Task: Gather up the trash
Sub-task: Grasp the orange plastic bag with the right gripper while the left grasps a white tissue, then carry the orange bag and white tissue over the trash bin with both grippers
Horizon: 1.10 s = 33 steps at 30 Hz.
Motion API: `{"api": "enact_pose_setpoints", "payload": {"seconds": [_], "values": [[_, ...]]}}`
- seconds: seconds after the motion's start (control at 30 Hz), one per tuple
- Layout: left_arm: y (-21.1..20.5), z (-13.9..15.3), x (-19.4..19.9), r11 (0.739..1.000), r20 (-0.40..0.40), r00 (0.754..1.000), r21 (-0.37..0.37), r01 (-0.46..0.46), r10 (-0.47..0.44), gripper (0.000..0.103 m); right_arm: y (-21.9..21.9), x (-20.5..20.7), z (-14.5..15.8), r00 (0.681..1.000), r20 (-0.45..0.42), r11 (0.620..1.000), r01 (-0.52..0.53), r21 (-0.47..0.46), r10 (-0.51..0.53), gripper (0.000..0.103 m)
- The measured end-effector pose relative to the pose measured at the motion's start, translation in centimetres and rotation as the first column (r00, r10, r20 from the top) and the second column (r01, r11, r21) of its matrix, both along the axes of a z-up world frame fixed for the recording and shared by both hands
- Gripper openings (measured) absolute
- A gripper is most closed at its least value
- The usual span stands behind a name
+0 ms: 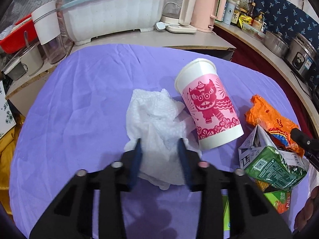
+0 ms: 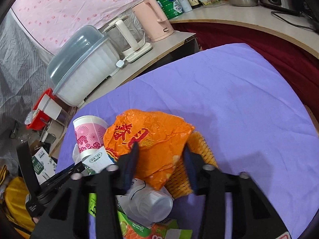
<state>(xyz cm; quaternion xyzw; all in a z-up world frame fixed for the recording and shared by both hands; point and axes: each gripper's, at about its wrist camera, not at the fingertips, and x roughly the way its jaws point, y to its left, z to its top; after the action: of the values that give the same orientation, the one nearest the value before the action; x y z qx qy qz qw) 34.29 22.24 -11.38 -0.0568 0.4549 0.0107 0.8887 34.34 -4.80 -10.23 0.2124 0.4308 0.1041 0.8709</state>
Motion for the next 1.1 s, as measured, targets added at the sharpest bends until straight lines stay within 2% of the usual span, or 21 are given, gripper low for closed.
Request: {"api": "enact_pose_setpoints", "payload": {"seconds": [0.03, 0.07, 0.13, 0.27, 0.43, 0.7, 0.93, 1.1], "values": [[-0.1, 0.0, -0.1, 1.000, 0.003, 1.000, 0.001, 0.003, -0.003, 0.016, 0.0, -0.1, 0.1, 1.000, 0.008, 1.000, 0.005, -0.004, -0.005, 0.026], [-0.1, 0.2, -0.3, 1.000, 0.007, 1.000, 0.007, 0.006, -0.006, 0.010, -0.1, -0.3, 0.3, 1.000, 0.017, 1.000, 0.008, -0.005, -0.008, 0.021], [-0.1, 0.5, -0.6, 1.000, 0.010, 1.000, 0.002, 0.005, -0.005, 0.007, -0.3, -0.5, 0.8, 1.000, 0.030, 1.000, 0.008, 0.000, -0.008, 0.011], [0.1, 1.9, -1.9, 1.000, 0.035, 0.999, -0.008, -0.012, 0.012, 0.006, -0.8, -1.4, 2.5, 0.998, 0.069, 1.000, 0.014, -0.007, -0.013, 0.005], [0.3, 4.6, -4.0, 1.000, 0.077, 0.997, -0.005, -0.028, 0.028, 0.006, -1.7, -3.2, 6.0, 0.990, 0.139, 0.999, 0.040, -0.036, -0.035, 0.004], [-0.8, 11.2, -7.9, 1.000, 0.181, 0.984, -0.021, 0.000, 0.004, 0.006, -4.5, -7.1, 11.6, 0.968, 0.237, 0.995, 0.092, -0.028, -0.083, 0.004], [-5.0, 15.9, -11.4, 0.996, 0.254, 0.964, -0.028, 0.082, -0.072, 0.006, -8.3, -11.6, 15.9, 0.941, 0.310, 0.988, 0.150, -0.021, -0.137, 0.004], [-10.0, 18.4, -14.0, 0.985, 0.291, 0.944, -0.031, 0.170, -0.154, 0.006, -11.9, -15.2, 17.8, 0.919, 0.344, 0.978, 0.209, -0.015, -0.192, 0.004]]}}
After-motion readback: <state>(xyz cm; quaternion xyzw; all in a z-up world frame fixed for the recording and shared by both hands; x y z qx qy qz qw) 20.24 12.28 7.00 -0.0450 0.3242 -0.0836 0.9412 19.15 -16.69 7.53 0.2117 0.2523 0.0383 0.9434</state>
